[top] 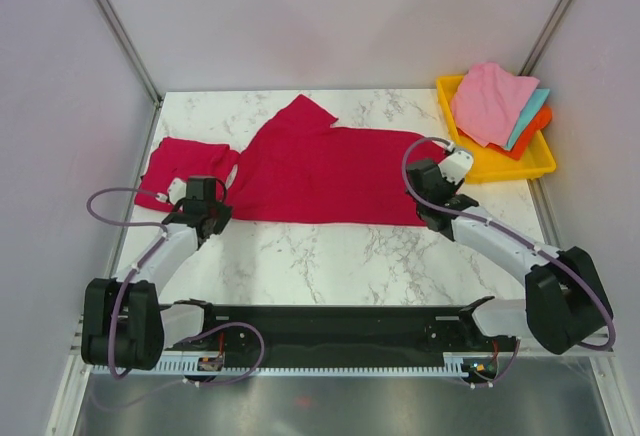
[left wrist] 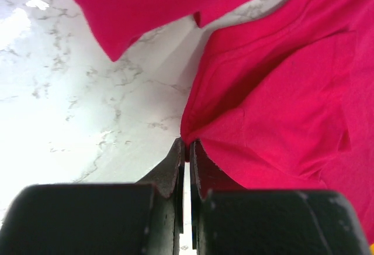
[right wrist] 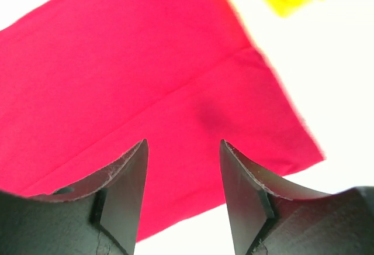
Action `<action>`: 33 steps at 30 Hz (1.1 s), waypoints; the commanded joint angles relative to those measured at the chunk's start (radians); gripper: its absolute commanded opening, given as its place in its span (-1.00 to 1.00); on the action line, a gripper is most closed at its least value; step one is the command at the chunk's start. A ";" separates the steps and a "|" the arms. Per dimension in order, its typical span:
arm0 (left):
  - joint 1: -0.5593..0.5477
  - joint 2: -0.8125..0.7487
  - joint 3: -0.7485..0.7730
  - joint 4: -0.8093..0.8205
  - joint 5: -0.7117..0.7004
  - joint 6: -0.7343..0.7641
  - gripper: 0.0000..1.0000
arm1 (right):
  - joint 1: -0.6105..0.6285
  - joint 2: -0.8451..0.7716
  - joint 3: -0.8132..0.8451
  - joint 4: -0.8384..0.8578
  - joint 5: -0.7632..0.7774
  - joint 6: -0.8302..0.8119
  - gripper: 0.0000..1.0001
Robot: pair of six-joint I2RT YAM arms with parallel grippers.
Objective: Fold and stack the t-shirts
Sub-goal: Fold the tshirt
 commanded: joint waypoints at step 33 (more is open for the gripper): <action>0.030 -0.018 0.004 -0.043 -0.062 -0.048 -0.96 | -0.277 -0.100 -0.304 0.036 -0.175 0.257 0.35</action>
